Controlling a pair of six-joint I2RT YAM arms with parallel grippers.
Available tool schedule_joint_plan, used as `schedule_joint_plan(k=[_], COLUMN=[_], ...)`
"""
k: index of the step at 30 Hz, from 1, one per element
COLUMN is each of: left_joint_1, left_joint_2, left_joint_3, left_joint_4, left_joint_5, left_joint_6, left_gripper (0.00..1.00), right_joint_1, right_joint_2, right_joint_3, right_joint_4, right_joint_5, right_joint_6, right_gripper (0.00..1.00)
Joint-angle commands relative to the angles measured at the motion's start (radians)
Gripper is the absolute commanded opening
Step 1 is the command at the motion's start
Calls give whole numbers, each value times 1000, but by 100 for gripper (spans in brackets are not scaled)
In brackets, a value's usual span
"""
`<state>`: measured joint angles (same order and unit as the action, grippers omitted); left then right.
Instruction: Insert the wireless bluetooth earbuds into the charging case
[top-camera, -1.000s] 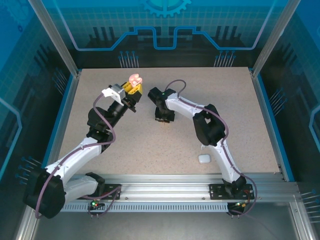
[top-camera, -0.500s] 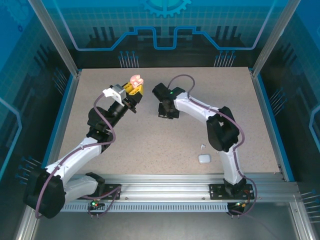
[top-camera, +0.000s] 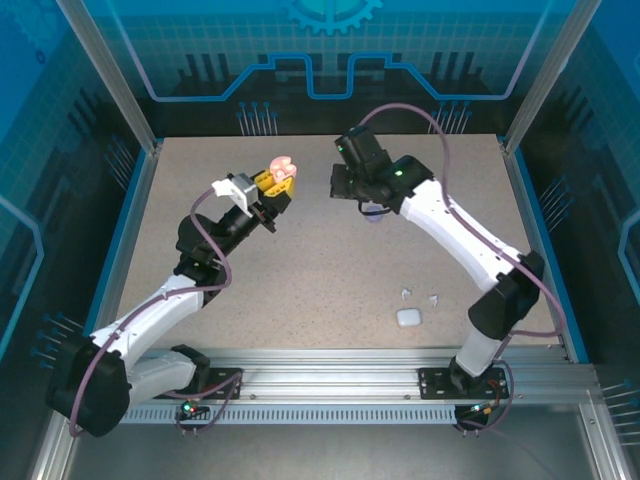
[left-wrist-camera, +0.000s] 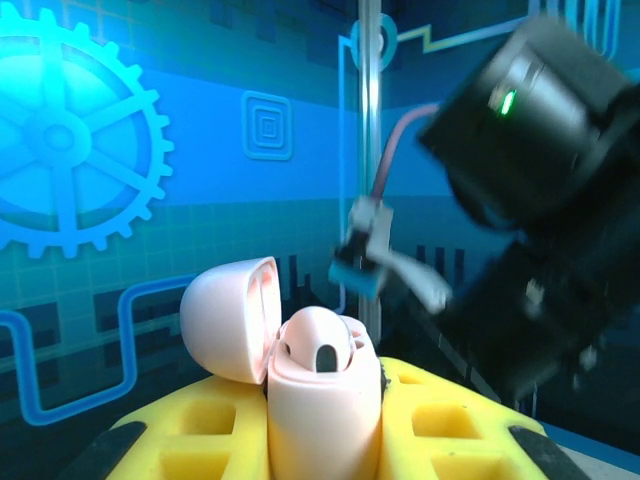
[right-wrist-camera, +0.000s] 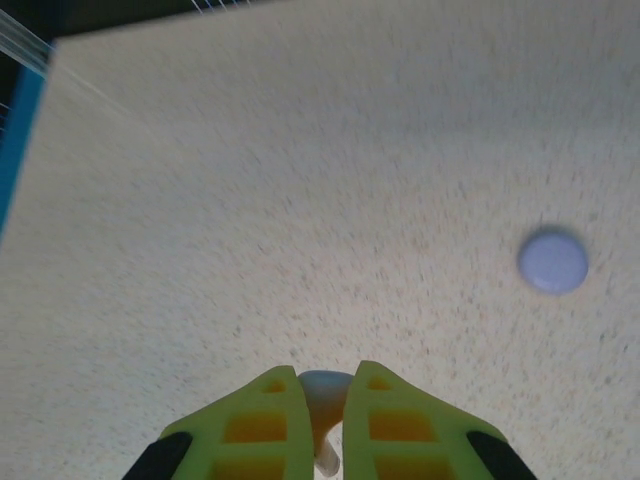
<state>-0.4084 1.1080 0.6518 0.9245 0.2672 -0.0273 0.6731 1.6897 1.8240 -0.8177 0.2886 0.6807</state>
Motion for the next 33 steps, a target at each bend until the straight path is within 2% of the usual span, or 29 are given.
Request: schedule_joint_plan(k=[1,8,16,23,33], left_joint_1=[-16,-44,-65,-76,-81], left_joint_2=[11,46,92,110,115], left_joint_3=[32,63,103,132,143], left_joint_4=[24,18,11,2,-4], left_joint_5=[44,60,58,61,66], left_joint_6=[-2,3,7,10,18], left_gripper=[0,0,0,0,0], right_joint_1=[-9,-3,15,31,55], right_joint_2=[-70,-175,-257,-269,-277], right_joint_3=[71,81,-27,-105,-153], right_joint_4=[28,122,293,392,445], right_joint_5=[24,-56,-223,-367,-380], right_joint_6=[-103,-170,-241,-334,-337], right_gripper=[10,10,12,13,12])
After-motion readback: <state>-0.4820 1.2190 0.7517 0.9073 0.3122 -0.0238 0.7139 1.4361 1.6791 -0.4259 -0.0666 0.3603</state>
